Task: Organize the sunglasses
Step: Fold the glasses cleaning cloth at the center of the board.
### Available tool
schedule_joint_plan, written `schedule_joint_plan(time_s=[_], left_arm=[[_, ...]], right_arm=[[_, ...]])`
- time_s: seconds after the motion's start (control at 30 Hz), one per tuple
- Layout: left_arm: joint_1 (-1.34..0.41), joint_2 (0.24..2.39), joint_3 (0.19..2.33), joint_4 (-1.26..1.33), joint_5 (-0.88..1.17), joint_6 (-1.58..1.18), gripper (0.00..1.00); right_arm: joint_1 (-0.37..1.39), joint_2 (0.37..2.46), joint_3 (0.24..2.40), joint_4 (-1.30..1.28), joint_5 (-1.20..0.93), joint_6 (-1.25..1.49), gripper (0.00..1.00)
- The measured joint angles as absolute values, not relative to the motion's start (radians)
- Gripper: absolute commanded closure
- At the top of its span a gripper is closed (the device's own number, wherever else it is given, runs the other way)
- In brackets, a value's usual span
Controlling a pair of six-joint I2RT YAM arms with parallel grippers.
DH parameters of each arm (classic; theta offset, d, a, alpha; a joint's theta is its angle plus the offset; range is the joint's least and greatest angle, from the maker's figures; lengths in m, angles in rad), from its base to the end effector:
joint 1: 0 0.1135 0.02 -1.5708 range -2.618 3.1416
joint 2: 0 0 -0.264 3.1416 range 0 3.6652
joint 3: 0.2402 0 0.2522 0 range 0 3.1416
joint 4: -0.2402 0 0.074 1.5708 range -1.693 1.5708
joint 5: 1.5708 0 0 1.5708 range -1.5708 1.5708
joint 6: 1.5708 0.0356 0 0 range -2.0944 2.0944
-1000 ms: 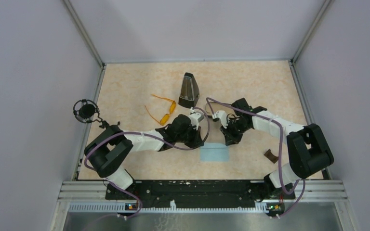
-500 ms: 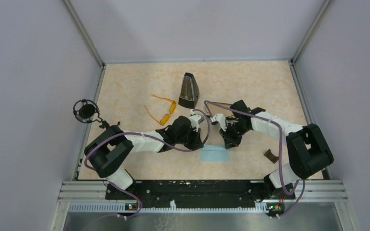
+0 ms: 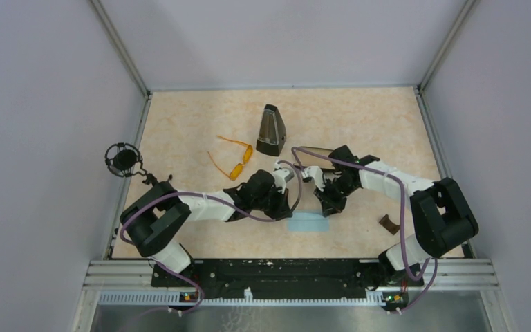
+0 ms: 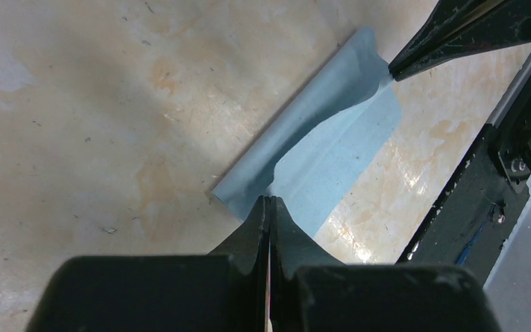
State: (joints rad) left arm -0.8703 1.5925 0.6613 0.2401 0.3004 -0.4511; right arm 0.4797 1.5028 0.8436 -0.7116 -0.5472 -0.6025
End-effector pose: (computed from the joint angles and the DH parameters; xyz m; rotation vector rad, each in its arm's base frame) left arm 0.1875 -0.2387 0.1479 0.6767 2.3472 -0.9948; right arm 0.2161 0.1333 0.1720 -1.5160 2.3692 0.7702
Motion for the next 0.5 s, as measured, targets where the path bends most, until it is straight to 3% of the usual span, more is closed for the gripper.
schedule_joint_plan(time_s=[0.5], left_arm=[[-0.885,1.592,0.643,0.241,0.302,-0.469,1.0]], right_arm=[[0.497,1.515,0.83,-0.727,-0.558,-0.611,1.0]])
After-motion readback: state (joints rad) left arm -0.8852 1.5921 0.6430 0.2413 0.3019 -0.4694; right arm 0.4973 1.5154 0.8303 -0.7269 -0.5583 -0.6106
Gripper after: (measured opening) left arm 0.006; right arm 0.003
